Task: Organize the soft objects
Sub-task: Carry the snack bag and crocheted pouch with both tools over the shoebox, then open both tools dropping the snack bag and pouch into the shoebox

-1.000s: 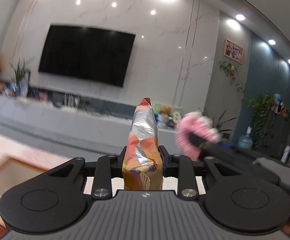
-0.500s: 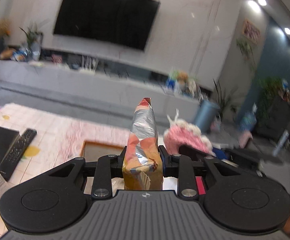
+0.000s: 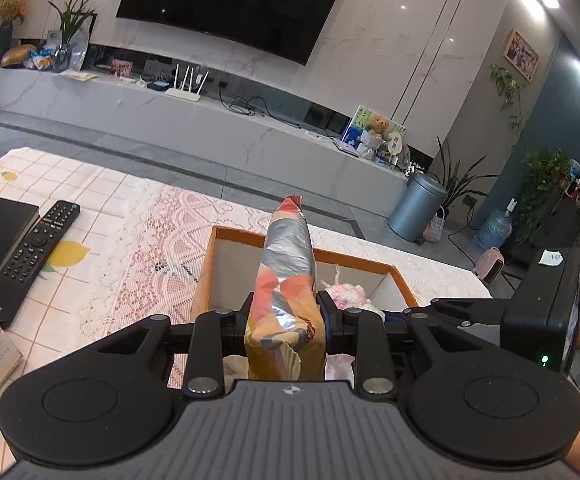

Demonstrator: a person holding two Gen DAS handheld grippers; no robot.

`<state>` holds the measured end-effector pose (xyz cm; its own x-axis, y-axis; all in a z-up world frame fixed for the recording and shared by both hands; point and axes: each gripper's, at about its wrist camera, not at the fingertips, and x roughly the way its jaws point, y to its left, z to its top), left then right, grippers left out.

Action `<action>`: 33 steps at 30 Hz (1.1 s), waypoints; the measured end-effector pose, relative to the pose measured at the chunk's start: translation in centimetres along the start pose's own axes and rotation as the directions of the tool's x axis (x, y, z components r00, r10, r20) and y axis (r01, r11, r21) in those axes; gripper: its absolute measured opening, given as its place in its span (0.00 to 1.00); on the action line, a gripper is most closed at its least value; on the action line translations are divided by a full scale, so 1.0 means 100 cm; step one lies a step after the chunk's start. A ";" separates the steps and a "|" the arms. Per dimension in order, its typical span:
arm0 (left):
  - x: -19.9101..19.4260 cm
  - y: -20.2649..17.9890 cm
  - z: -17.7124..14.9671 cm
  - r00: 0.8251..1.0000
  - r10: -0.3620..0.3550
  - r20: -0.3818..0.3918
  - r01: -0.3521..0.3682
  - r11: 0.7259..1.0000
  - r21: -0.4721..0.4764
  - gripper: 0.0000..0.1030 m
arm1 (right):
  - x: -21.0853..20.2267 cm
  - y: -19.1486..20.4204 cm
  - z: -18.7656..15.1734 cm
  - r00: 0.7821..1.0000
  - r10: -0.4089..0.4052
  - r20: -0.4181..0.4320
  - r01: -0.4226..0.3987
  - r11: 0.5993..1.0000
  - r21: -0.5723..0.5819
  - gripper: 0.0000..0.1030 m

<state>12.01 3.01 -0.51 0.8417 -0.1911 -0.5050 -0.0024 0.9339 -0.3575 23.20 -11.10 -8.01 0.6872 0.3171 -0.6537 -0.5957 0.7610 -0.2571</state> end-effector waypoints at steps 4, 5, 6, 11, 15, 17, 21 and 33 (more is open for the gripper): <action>-0.003 -0.004 0.001 1.000 0.005 0.007 -0.005 1.000 0.008 0.32 | 0.019 -0.001 0.000 0.994 0.027 -0.104 -0.028 0.999 -0.015 0.26; -0.003 -0.006 0.001 1.000 0.005 0.010 -0.005 1.000 0.013 0.32 | 0.019 0.000 -0.001 0.993 0.027 -0.112 -0.029 0.999 -0.021 0.27; -0.004 -0.007 0.001 1.000 0.002 0.014 -0.002 1.000 0.015 0.32 | 0.019 0.000 0.000 0.994 0.022 -0.111 -0.026 0.999 -0.030 0.33; 0.000 -0.007 0.005 0.999 -0.039 0.001 0.039 0.999 -0.030 0.32 | -0.008 0.011 -0.005 0.999 -0.046 -0.020 0.044 0.993 -0.109 0.87; 0.011 -0.007 0.012 0.996 -0.084 -0.039 0.077 0.986 -0.150 0.32 | -0.043 0.002 -0.013 0.994 -0.067 0.084 0.077 0.989 -0.123 0.95; 0.017 -0.012 0.016 0.993 -0.118 -0.032 0.110 0.978 -0.176 0.32 | -0.059 -0.003 -0.017 0.990 -0.085 0.111 0.099 0.986 -0.134 0.96; 0.037 -0.022 0.018 1.000 -0.030 -0.003 0.029 0.982 -0.188 0.39 | -0.086 -0.018 -0.031 0.983 -0.127 0.136 0.140 0.985 -0.097 0.96; 0.015 -0.032 -0.010 0.965 0.262 0.011 -0.261 0.965 -0.024 0.85 | -0.153 -0.049 -0.060 0.974 -0.144 0.176 0.125 0.985 0.115 0.96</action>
<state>12.71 -0.57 -0.86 0.8177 0.0633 -0.5721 -0.2354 0.9438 -0.2320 13.15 -23.07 -1.03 0.8279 0.2989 -0.4747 -0.4534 0.8548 -0.2526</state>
